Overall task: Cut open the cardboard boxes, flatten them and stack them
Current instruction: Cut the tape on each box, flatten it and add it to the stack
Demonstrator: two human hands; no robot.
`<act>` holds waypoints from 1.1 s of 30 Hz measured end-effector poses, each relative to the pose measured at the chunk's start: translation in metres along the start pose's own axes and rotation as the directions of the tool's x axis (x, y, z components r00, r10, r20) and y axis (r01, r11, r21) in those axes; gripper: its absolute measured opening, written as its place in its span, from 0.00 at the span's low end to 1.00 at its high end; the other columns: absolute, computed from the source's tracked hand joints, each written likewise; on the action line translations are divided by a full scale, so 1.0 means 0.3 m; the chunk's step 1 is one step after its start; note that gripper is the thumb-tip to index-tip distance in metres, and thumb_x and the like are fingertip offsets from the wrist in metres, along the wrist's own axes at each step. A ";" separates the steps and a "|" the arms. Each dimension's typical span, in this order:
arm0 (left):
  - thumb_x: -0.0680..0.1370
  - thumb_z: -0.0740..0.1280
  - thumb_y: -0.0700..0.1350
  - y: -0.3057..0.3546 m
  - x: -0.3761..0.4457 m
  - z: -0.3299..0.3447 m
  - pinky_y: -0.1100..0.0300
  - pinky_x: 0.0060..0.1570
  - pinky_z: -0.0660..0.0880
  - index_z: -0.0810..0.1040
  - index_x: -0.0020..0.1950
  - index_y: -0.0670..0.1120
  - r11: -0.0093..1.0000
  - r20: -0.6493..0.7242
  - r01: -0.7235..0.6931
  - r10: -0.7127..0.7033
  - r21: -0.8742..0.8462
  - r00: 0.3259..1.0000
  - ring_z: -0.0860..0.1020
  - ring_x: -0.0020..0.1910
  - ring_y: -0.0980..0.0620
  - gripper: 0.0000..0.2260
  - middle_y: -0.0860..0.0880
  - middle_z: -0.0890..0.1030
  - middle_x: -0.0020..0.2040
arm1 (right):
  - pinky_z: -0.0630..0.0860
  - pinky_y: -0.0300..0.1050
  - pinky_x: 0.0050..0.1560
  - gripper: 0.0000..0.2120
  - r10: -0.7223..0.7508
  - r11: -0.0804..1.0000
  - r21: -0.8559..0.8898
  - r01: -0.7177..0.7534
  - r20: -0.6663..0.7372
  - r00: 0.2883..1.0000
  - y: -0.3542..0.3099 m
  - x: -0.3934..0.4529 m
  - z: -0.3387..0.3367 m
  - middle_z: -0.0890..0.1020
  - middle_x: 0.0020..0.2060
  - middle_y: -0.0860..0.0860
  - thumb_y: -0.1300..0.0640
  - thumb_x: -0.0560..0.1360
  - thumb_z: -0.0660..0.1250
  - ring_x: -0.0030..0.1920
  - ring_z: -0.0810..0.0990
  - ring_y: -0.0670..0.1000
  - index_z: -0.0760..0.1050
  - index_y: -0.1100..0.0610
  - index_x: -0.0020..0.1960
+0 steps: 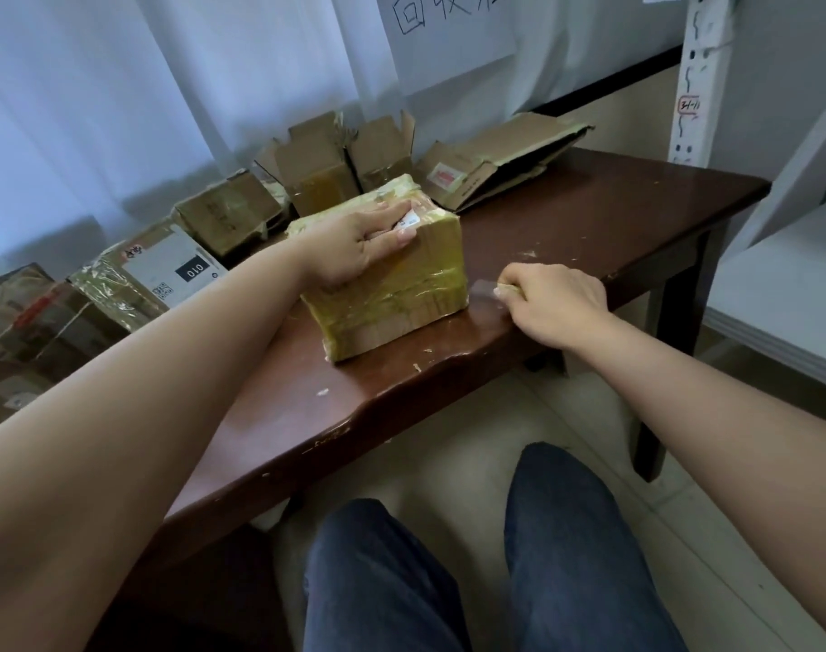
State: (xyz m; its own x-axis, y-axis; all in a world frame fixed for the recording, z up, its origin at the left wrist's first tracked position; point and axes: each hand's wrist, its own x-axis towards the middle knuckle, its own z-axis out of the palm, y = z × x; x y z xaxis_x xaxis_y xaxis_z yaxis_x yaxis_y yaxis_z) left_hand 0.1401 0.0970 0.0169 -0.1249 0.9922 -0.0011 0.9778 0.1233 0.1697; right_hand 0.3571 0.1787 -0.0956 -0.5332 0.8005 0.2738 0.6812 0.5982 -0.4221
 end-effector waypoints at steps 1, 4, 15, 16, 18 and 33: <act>0.79 0.55 0.63 0.016 0.012 0.004 0.61 0.70 0.54 0.58 0.78 0.56 0.999 -0.020 0.029 -0.030 -0.023 0.999 0.58 0.76 0.53 0.28 0.55 0.60 0.77 | 0.67 0.47 0.43 0.11 0.071 0.996 0.063 -0.069 -0.028 0.997 0.017 0.001 -0.007 0.81 0.50 0.51 0.46 0.81 0.55 0.51 0.78 0.58 0.75 0.46 0.54; 0.79 0.59 0.63 0.096 0.086 0.024 0.54 0.67 0.66 0.64 0.75 0.49 0.984 -0.075 0.123 -0.133 -0.132 0.988 0.69 0.68 0.47 0.30 0.49 0.69 0.71 | 0.70 0.48 0.43 0.11 0.182 0.970 0.184 -0.160 -0.107 0.977 0.052 0.005 -0.033 0.81 0.47 0.51 0.46 0.81 0.55 0.49 0.78 0.58 0.74 0.49 0.51; 0.77 0.67 0.58 0.107 0.078 -0.045 0.60 0.65 0.69 0.76 0.67 0.53 0.861 -0.167 -0.149 0.076 -0.486 0.983 0.75 0.61 0.62 0.20 0.58 0.77 0.63 | 0.79 0.52 0.44 0.07 0.078 0.936 0.350 -0.017 -0.160 0.984 0.004 -0.004 -0.036 0.83 0.33 0.45 0.51 0.80 0.57 0.35 0.80 0.49 0.72 0.48 0.53; 0.76 0.67 0.59 0.084 0.053 -0.046 0.63 0.65 0.69 0.75 0.68 0.55 0.894 -0.097 -0.157 0.128 -0.420 0.987 0.73 0.63 0.63 0.21 0.59 0.75 0.66 | 0.79 0.52 0.44 0.06 0.072 0.936 0.353 -0.012 -0.157 0.985 -0.002 -0.009 -0.025 0.83 0.33 0.45 0.51 0.80 0.57 0.35 0.80 0.49 0.72 0.48 0.52; 0.75 0.65 0.65 0.023 0.032 -0.027 0.59 0.71 0.64 0.71 0.71 0.60 0.951 0.011 -0.154 0.162 -0.267 0.987 0.66 0.70 0.61 0.26 0.57 0.68 0.73 | 0.78 0.54 0.43 0.06 0.053 0.934 0.358 0.010 -0.165 0.985 -0.020 -0.021 -0.005 0.82 0.34 0.48 0.51 0.79 0.58 0.36 0.80 0.53 0.72 0.49 0.51; 0.80 0.48 0.65 0.128 0.077 0.096 0.49 0.68 0.64 0.63 0.76 0.56 0.993 -0.210 -0.002 0.028 0.120 0.977 0.65 0.73 0.44 0.27 0.47 0.68 0.74 | 0.56 0.38 0.27 0.10 -0.070 0.980 0.147 0.138 -0.392 0.917 -0.118 -0.105 0.029 0.75 0.34 0.48 0.56 0.81 0.58 0.32 0.72 0.51 0.72 0.58 0.59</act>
State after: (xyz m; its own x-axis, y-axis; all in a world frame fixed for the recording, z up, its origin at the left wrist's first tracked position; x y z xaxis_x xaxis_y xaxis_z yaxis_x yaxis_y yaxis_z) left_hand 0.1796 0.1252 -0.0048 -0.1304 0.9689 0.2103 0.9912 0.1225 0.0502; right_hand 0.3456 0.1319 -0.0969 -0.3404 0.7072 0.6197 0.5203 0.6906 -0.5024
